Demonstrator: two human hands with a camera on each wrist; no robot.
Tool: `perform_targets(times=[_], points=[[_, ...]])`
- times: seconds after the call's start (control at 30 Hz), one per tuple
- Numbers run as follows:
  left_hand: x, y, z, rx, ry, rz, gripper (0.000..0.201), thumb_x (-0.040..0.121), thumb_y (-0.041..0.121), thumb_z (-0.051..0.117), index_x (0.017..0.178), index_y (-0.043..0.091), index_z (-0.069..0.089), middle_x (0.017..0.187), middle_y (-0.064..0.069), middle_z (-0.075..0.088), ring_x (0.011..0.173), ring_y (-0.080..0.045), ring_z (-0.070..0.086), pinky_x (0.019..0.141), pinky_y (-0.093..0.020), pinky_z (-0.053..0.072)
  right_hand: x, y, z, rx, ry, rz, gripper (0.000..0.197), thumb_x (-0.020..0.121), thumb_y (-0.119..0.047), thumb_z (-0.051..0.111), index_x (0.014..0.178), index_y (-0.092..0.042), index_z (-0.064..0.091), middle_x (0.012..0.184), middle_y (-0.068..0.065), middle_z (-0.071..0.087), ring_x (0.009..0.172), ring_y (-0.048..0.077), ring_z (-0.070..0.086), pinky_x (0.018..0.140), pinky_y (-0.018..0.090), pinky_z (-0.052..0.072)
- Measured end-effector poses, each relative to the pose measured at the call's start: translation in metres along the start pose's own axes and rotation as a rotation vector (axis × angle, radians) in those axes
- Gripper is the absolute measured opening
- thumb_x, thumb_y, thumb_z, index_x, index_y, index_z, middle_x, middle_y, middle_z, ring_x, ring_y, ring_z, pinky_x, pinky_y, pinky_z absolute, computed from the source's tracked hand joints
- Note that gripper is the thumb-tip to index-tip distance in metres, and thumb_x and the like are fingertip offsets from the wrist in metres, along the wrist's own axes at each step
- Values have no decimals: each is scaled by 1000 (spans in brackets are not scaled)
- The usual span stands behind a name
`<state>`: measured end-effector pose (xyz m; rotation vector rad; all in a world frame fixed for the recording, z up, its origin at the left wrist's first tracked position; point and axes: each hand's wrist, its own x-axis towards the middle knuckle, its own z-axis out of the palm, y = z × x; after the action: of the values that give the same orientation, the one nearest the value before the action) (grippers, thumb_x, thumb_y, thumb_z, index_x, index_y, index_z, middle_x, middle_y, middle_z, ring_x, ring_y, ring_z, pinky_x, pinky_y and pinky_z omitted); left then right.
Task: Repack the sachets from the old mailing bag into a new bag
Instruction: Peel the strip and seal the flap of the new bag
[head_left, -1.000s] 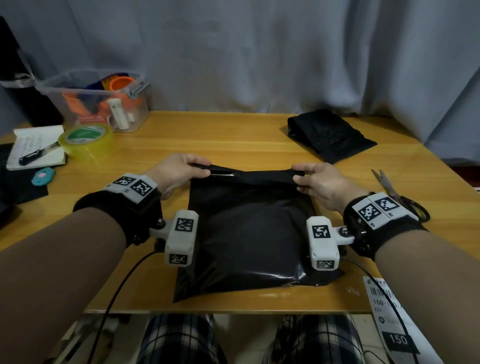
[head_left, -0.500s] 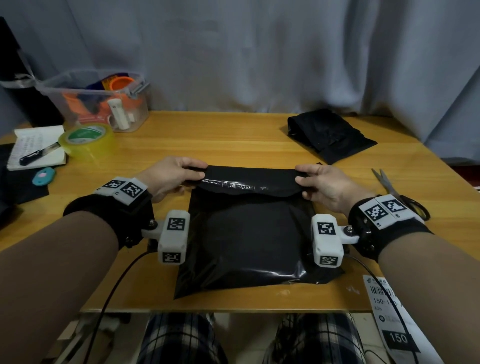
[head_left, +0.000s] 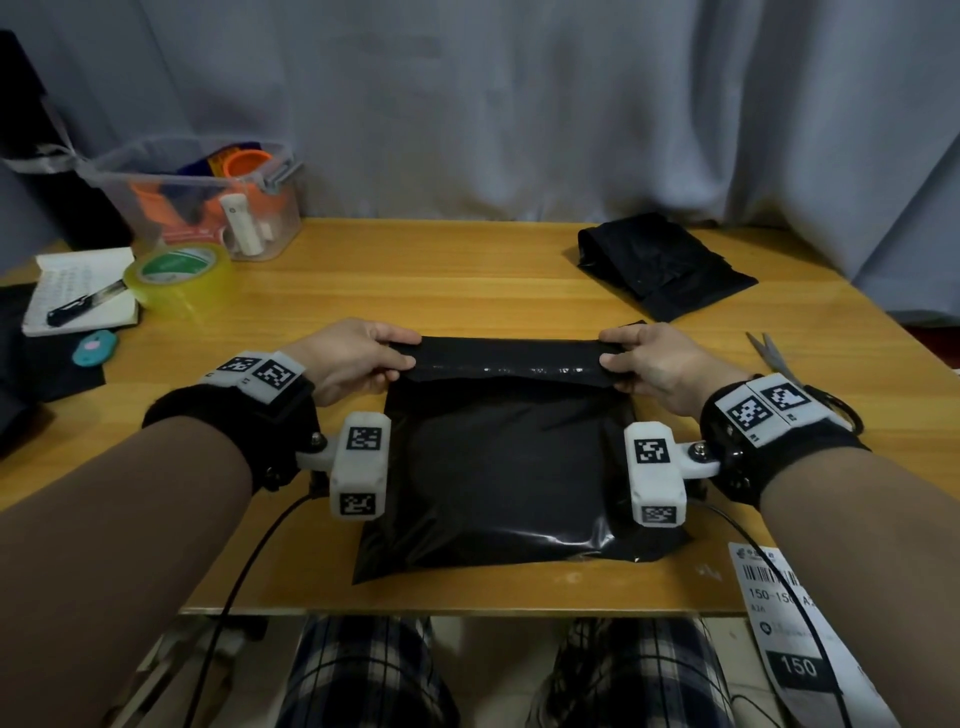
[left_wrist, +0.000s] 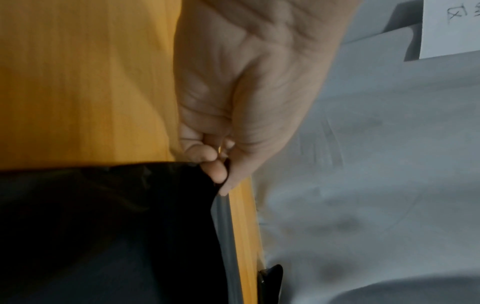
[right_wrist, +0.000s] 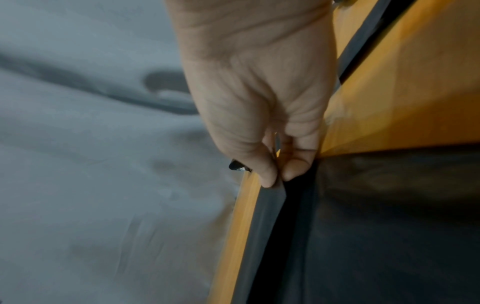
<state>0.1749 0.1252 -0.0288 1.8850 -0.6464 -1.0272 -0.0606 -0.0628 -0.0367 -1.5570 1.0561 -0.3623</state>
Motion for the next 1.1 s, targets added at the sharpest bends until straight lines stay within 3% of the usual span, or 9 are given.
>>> perform_targets(times=[0.23, 0.43, 0.6, 0.67, 0.77, 0.83, 0.93, 1.0, 1.1], points=[[0, -3, 11, 158, 3, 24, 44, 88, 2, 60, 130, 10, 53, 77, -1, 58, 56, -7, 49, 43, -10, 41, 4, 0, 0, -291, 25, -56, 49, 90, 0, 56, 138, -7, 46, 134, 14, 46, 99, 22, 53, 61, 20, 49], [1, -3, 17, 341, 53, 98, 42, 88, 7, 63, 129, 11, 54, 89, -3, 59, 60, -9, 52, 46, -10, 44, 8, 2, 1, -574, 45, -123, 51, 89, -4, 59, 138, -6, 45, 133, 15, 51, 97, 28, 62, 82, 33, 55], [1, 3, 13, 824, 59, 63, 55, 85, 26, 68, 135, 17, 47, 135, -11, 40, 112, -26, 53, 96, -33, 44, 10, -1, 3, -935, 80, -140, 66, 84, -19, 68, 143, -14, 37, 140, 17, 40, 124, 33, 47, 103, 39, 42], [-3, 11, 13, 961, 108, 33, 55, 86, 33, 65, 135, 18, 45, 137, -12, 30, 117, -30, 49, 103, -38, 41, 6, -8, 1, -1035, 117, -131, 72, 83, -25, 69, 145, -19, 32, 142, 16, 32, 129, 36, 37, 107, 39, 34], [-14, 29, 25, 992, 141, 253, 45, 95, 34, 51, 136, 18, 45, 141, -10, 32, 129, -30, 38, 110, -37, 30, -5, -24, 4, -1055, 160, -305, 57, 89, -26, 59, 142, -19, 38, 143, 13, 36, 131, 35, 33, 109, 40, 30], [-20, 38, 42, 1004, -82, 366, 47, 100, 32, 36, 144, 16, 34, 153, -6, 26, 141, -25, 23, 115, -31, 16, -17, -35, 17, -972, -28, -456, 44, 96, -23, 48, 139, -16, 45, 145, 9, 41, 134, 27, 35, 110, 32, 26], [-26, 32, 73, 1108, -449, 185, 56, 102, 41, 16, 151, 19, 2, 160, -1, -4, 147, -20, -6, 116, -32, -3, -37, -35, 44, -1033, -472, -341, 46, 103, -26, 31, 146, -12, 31, 156, 4, 26, 144, 17, 22, 112, 19, 13], [-26, 25, 78, 1153, -504, 81, 58, 100, 47, 10, 150, 24, -6, 159, 2, -12, 146, -20, -11, 116, -38, -6, -39, -23, 47, -1113, -597, -212, 54, 103, -38, 21, 151, -17, 11, 160, -1, 4, 147, 14, 2, 116, 25, -2], [-29, 18, 64, 1155, -510, 3, 61, 96, 55, 7, 150, 32, -8, 158, 7, -17, 146, -20, -15, 116, -43, -6, -41, -8, 28, -1060, -593, -75, 58, 98, -52, 11, 151, -30, 2, 159, -10, -10, 146, 12, -12, 118, 41, -9]])
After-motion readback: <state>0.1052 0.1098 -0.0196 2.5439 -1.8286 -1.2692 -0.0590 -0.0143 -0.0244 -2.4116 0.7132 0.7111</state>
